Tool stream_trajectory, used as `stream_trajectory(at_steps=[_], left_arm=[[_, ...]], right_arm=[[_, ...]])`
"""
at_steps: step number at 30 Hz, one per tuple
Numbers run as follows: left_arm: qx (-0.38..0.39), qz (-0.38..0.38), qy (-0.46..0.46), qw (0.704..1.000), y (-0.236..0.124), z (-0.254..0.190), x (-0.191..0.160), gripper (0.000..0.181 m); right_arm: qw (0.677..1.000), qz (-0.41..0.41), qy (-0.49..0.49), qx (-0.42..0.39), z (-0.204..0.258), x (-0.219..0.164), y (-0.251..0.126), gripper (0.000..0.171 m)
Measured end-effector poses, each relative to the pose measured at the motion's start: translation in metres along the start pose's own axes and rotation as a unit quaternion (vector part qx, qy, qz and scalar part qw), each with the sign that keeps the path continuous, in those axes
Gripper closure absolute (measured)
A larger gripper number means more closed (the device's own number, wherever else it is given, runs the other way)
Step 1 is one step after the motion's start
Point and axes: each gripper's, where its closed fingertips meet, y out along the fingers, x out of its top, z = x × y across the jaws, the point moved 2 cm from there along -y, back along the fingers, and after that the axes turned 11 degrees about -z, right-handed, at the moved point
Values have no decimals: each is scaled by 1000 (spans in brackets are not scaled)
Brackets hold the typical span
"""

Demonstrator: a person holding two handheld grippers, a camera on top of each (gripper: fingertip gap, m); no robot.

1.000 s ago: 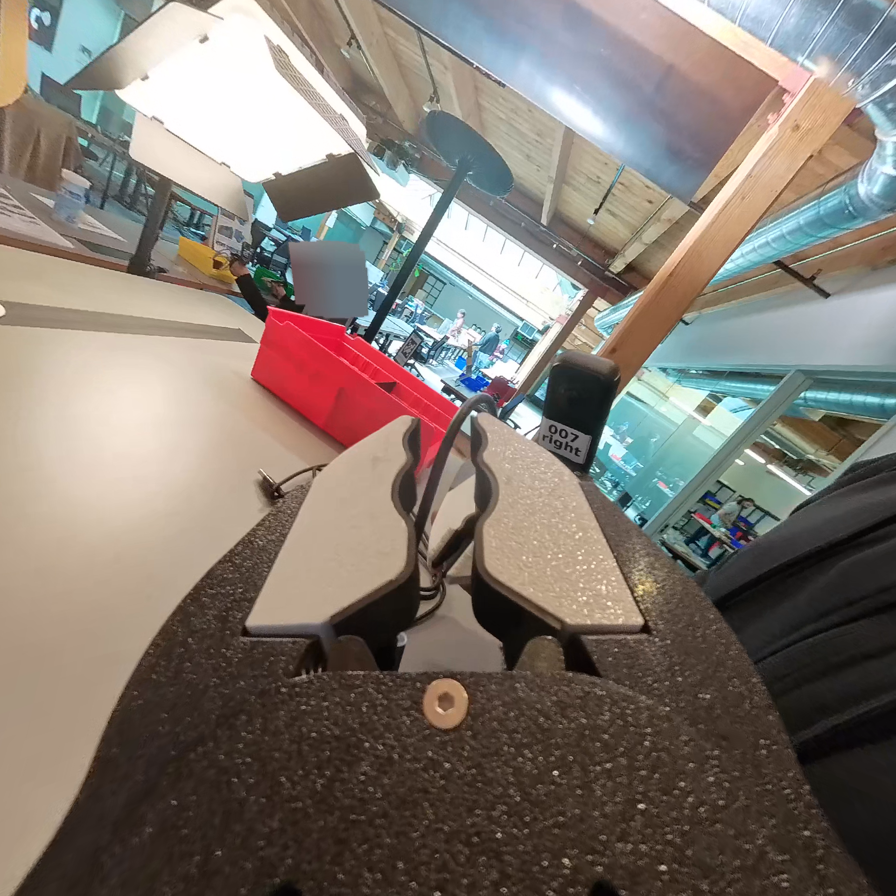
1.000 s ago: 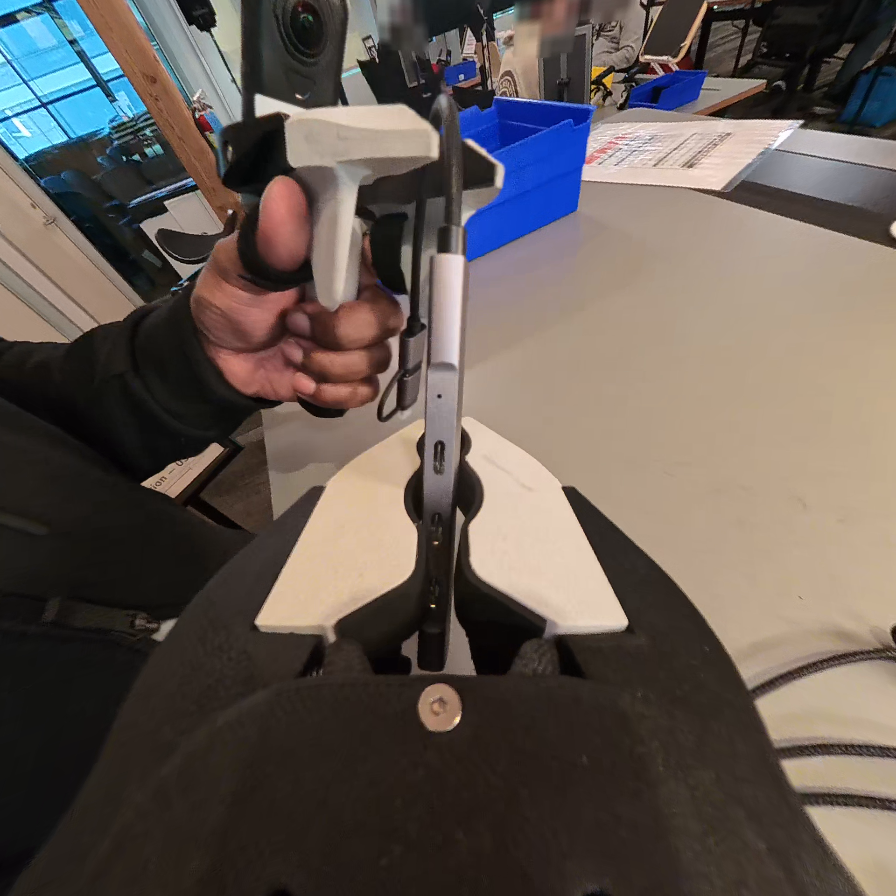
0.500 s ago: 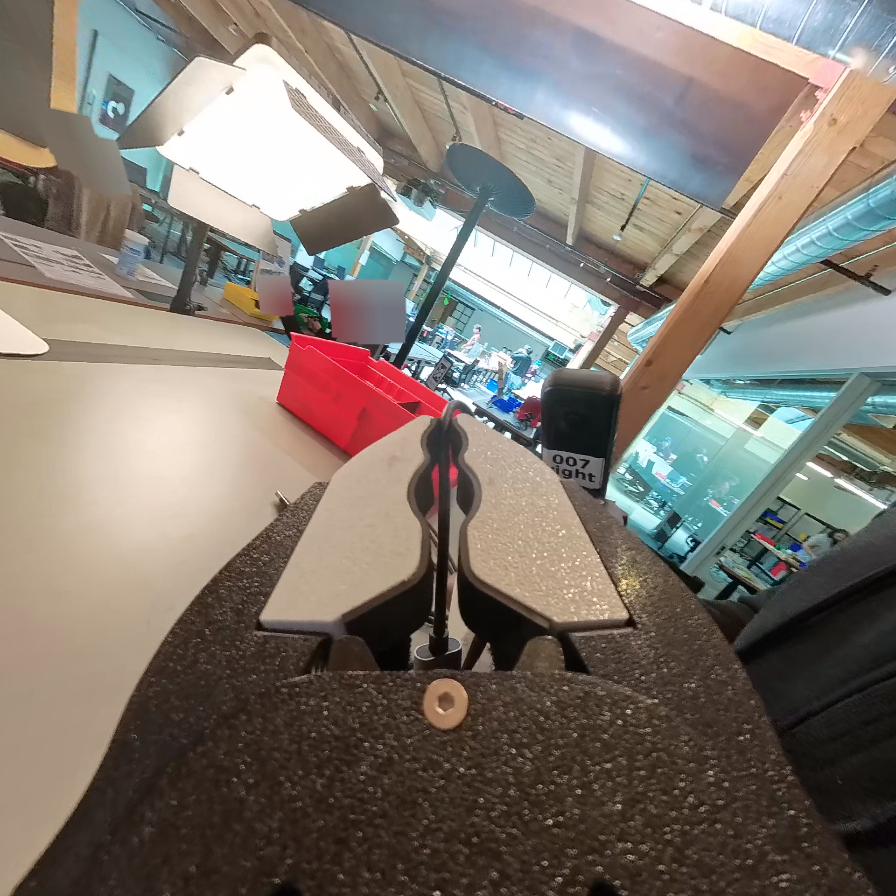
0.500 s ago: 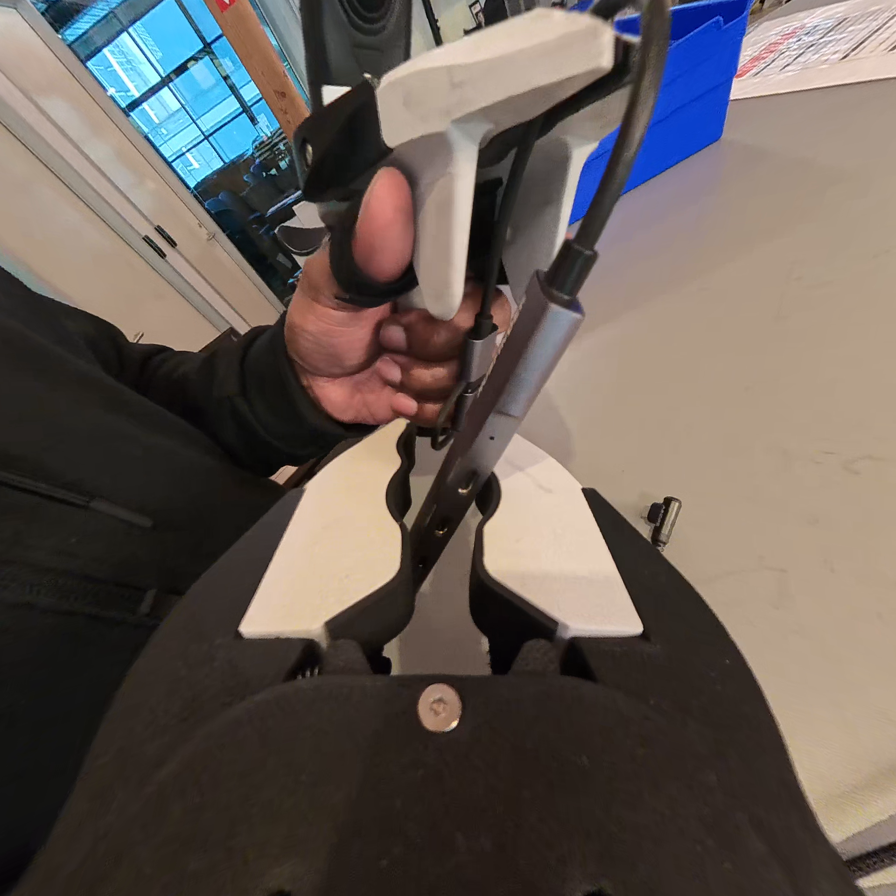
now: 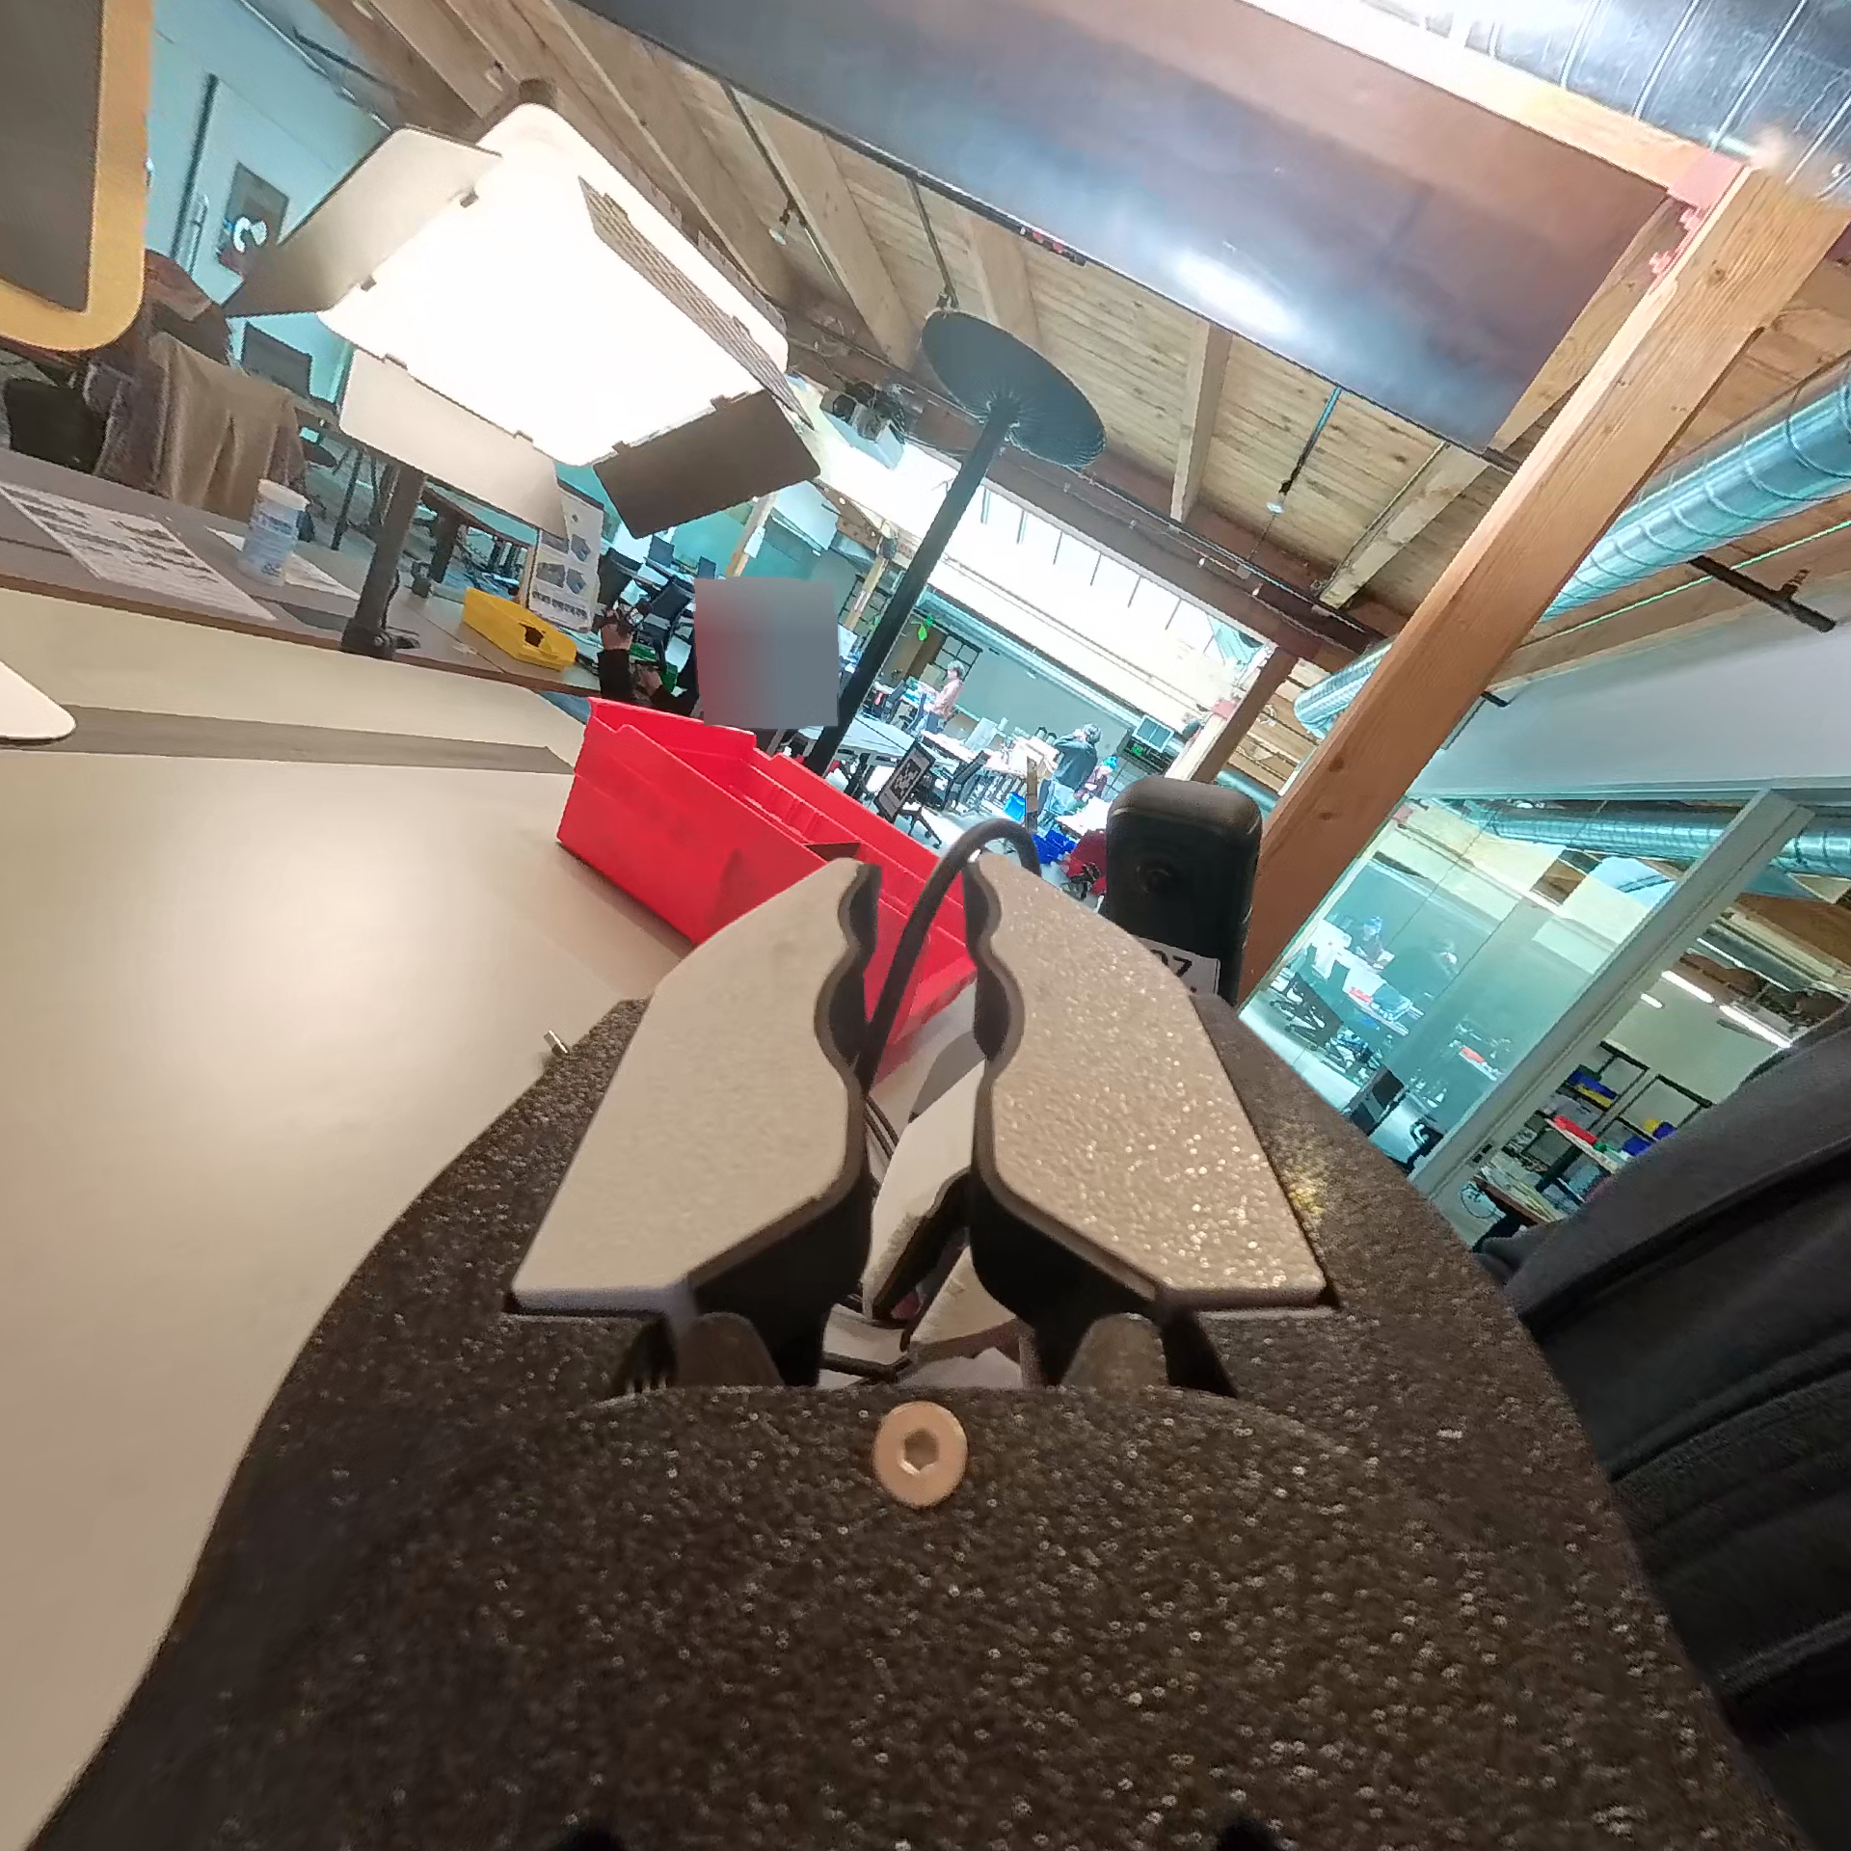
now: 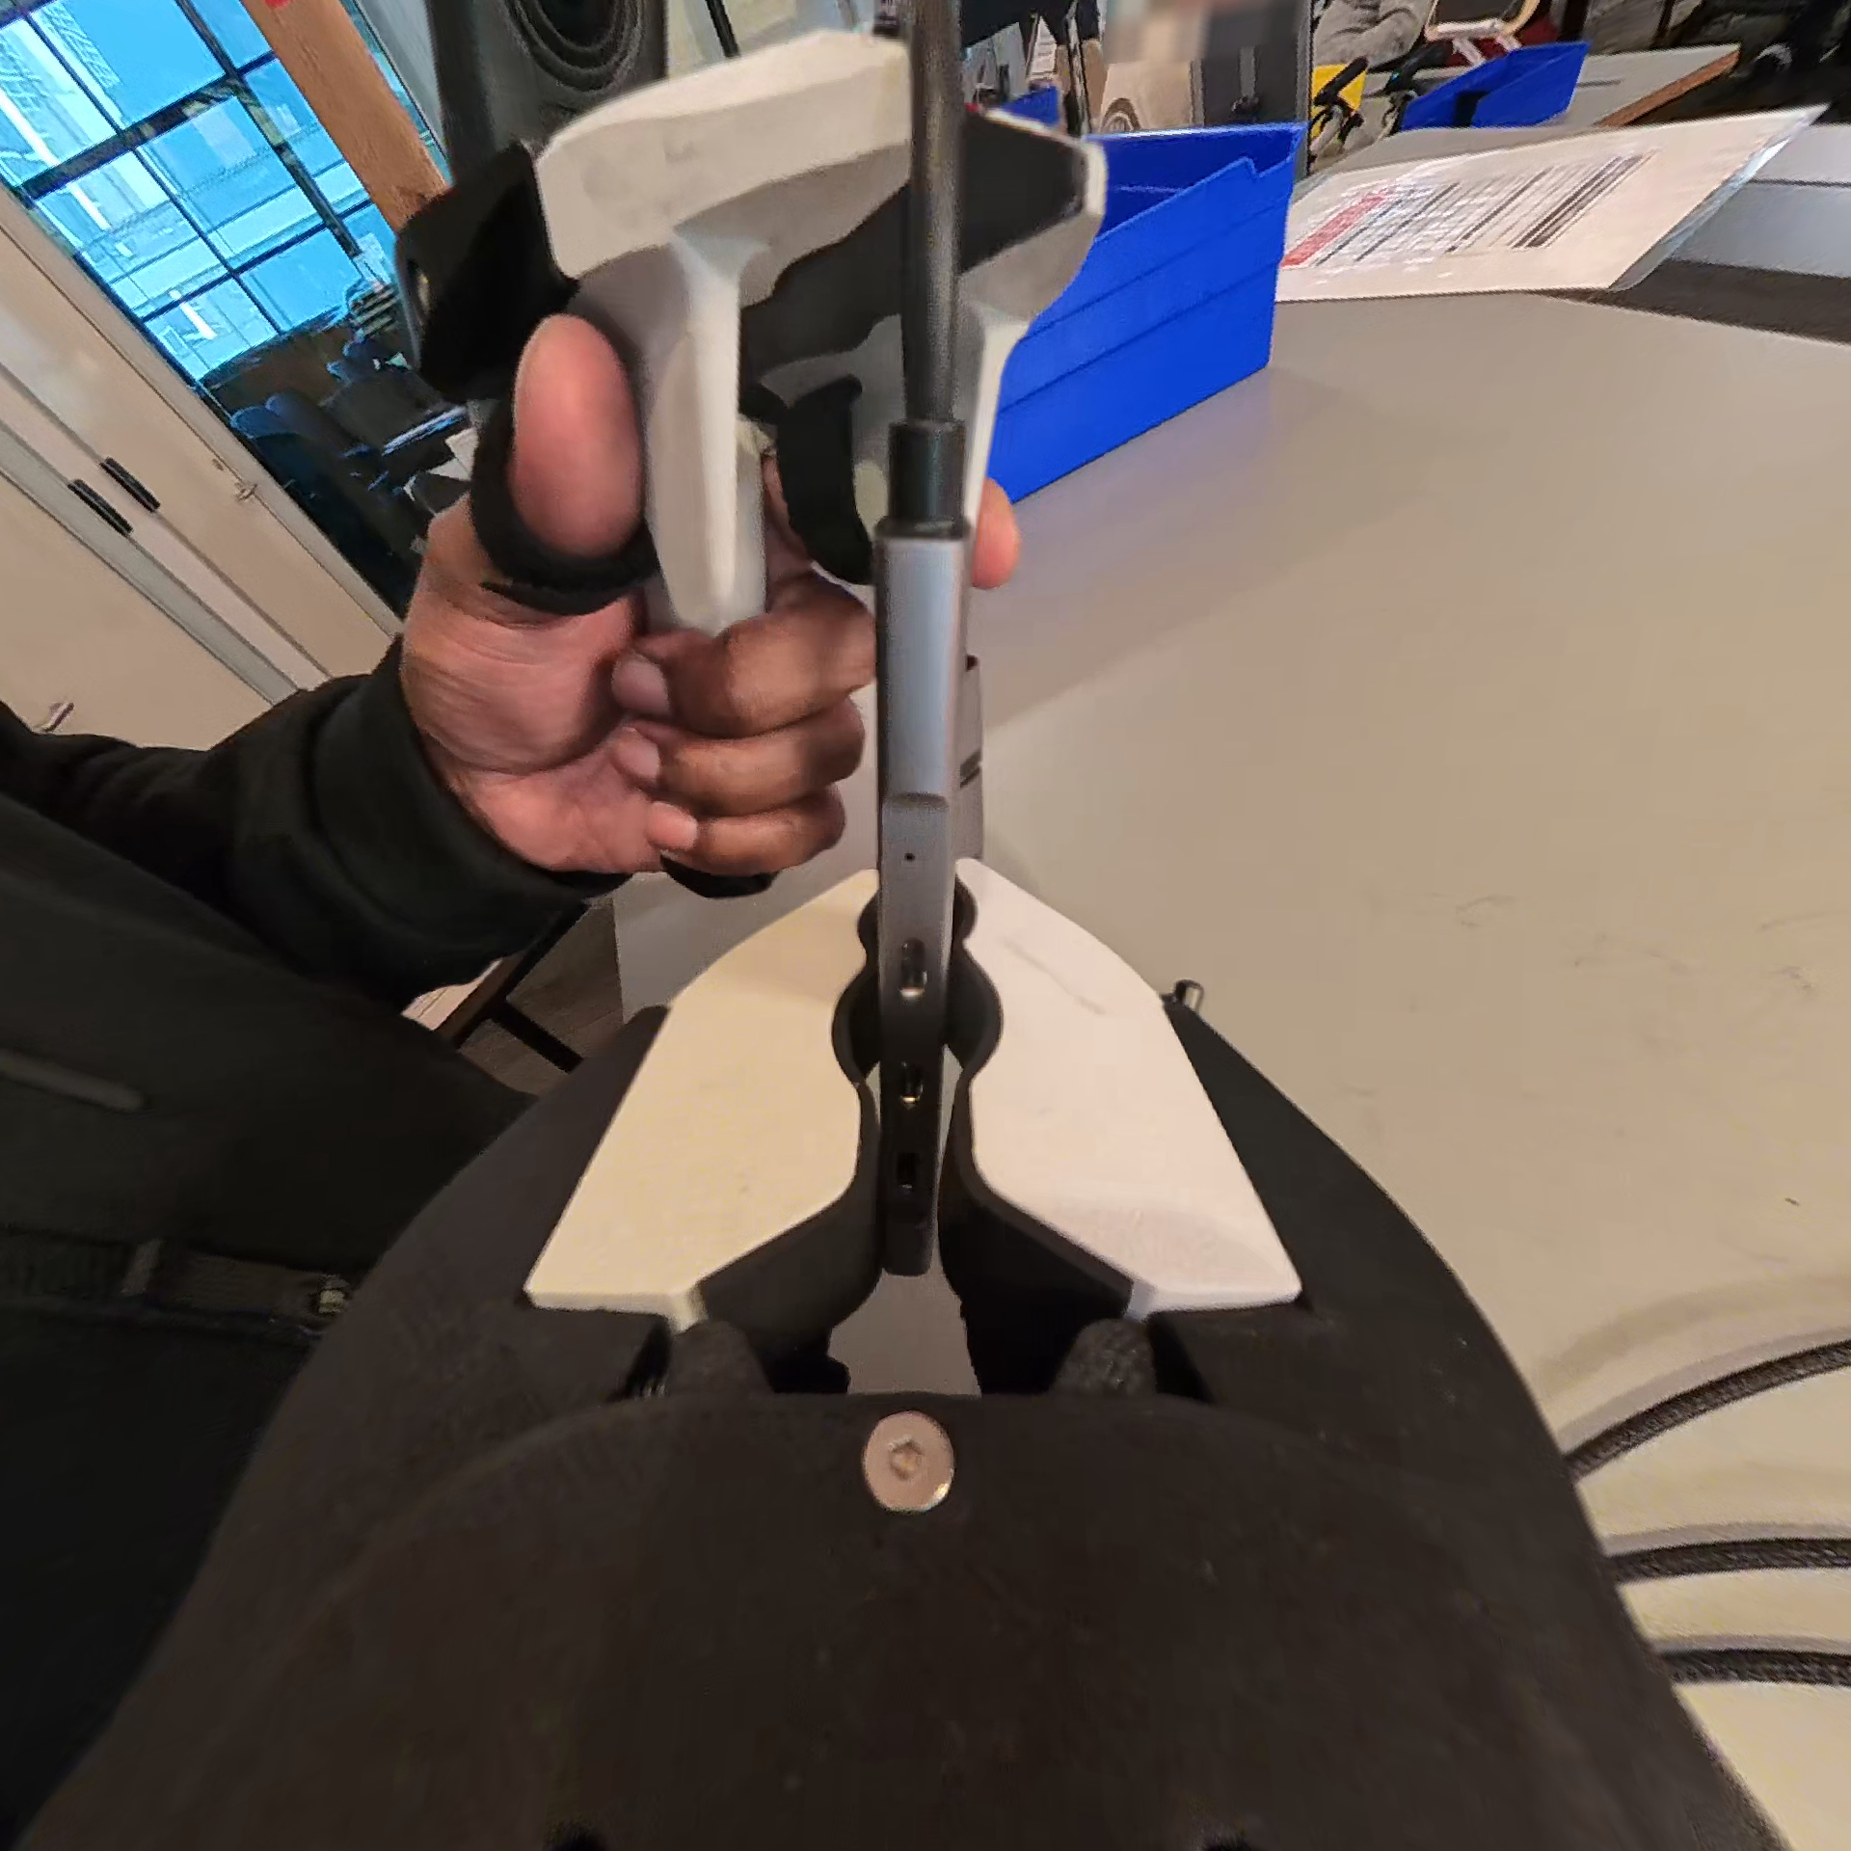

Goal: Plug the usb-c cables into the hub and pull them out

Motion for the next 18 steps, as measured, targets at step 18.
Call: stream_trajectory(at_steps=[18], left_arm=[[-120, -19, -107, 987, 12, -20, -22, 178]], right_arm=[[987, -40, 87, 128, 16, 7, -10, 148]])
